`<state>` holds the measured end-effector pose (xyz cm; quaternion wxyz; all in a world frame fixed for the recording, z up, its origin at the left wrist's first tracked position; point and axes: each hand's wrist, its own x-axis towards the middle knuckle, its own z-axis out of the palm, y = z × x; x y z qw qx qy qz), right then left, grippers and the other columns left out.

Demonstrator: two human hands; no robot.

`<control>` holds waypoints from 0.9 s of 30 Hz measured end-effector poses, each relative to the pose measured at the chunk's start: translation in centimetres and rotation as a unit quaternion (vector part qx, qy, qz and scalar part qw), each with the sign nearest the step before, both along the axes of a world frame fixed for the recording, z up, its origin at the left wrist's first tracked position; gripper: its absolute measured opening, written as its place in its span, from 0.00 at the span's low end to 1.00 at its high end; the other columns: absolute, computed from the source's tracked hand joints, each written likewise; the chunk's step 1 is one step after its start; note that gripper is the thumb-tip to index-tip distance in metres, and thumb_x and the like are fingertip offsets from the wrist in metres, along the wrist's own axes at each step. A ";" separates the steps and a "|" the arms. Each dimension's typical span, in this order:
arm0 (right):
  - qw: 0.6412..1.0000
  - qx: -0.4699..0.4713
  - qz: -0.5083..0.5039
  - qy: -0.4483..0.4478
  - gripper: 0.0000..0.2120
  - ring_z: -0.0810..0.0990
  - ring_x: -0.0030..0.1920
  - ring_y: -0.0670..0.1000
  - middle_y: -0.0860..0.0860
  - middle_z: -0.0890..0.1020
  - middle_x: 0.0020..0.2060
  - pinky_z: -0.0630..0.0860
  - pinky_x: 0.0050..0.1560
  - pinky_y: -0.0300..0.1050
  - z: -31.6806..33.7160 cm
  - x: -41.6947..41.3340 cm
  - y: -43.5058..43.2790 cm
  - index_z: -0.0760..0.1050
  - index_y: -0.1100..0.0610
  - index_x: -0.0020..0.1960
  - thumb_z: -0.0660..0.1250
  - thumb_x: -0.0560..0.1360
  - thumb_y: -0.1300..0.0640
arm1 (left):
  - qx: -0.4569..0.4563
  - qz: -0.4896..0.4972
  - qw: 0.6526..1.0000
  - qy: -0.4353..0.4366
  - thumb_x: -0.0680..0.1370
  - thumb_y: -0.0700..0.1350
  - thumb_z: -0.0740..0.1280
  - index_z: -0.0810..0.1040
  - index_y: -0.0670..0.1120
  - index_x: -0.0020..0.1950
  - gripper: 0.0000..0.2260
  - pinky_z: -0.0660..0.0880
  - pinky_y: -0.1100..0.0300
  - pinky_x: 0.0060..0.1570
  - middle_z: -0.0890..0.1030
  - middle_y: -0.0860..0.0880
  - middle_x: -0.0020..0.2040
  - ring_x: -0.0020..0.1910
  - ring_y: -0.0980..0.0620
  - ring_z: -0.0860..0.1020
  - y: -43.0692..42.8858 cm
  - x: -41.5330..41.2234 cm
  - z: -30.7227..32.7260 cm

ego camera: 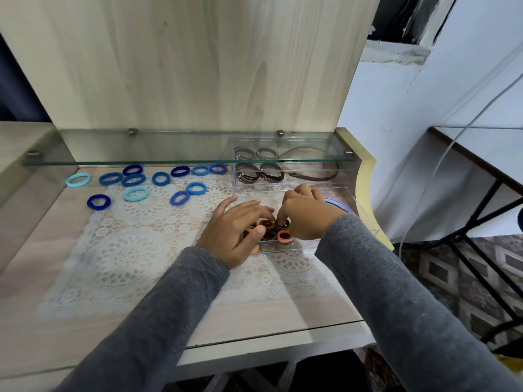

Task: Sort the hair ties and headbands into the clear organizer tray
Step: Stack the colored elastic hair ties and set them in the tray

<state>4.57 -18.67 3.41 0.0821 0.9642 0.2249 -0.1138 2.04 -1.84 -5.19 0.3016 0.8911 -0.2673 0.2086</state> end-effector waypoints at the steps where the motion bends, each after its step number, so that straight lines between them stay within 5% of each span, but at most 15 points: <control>1: 1.000 0.002 -0.001 0.000 0.15 0.59 0.68 0.58 0.52 0.69 0.64 0.57 0.68 0.55 0.0 0.0 0.0 0.77 0.47 0.61 0.63 0.77 0.58 | 0.008 -0.006 1.000 0.002 0.79 0.54 0.51 0.78 0.53 0.59 0.18 0.52 0.51 0.73 0.78 0.59 0.62 0.69 0.57 0.70 0.1 0.0 -0.1; 11: 0.999 0.041 0.006 -0.015 0.16 0.59 0.67 0.57 0.50 0.70 0.64 0.56 0.66 0.53 -0.6 -0.2 -0.7 0.79 0.49 0.59 0.62 0.75 0.62 | 0.032 -0.030 0.999 0.022 0.78 0.59 0.50 0.77 0.55 0.61 0.21 0.51 0.46 0.74 0.78 0.61 0.62 0.72 0.57 0.67 0.0 0.1 -0.3; 19: 0.960 0.229 -0.030 -0.157 0.13 0.65 0.62 0.51 0.46 0.76 0.54 0.59 0.61 0.49 -2.1 -0.3 -2.3 0.79 0.50 0.46 0.60 0.72 0.66 | 0.028 -0.030 0.999 0.023 0.78 0.60 0.51 0.78 0.55 0.60 0.21 0.50 0.49 0.73 0.77 0.62 0.63 0.71 0.56 0.68 0.0 0.0 -0.1; 27: 0.951 0.231 -0.093 -0.183 0.12 0.67 0.60 0.51 0.45 0.77 0.56 0.61 0.57 0.47 -5.1 -0.4 -3.1 0.81 0.48 0.54 0.63 0.75 0.58 | 0.007 0.037 0.999 -0.004 0.79 0.55 0.48 0.79 0.53 0.60 0.22 0.57 0.56 0.67 0.81 0.57 0.58 0.64 0.56 0.74 -0.3 0.0 0.1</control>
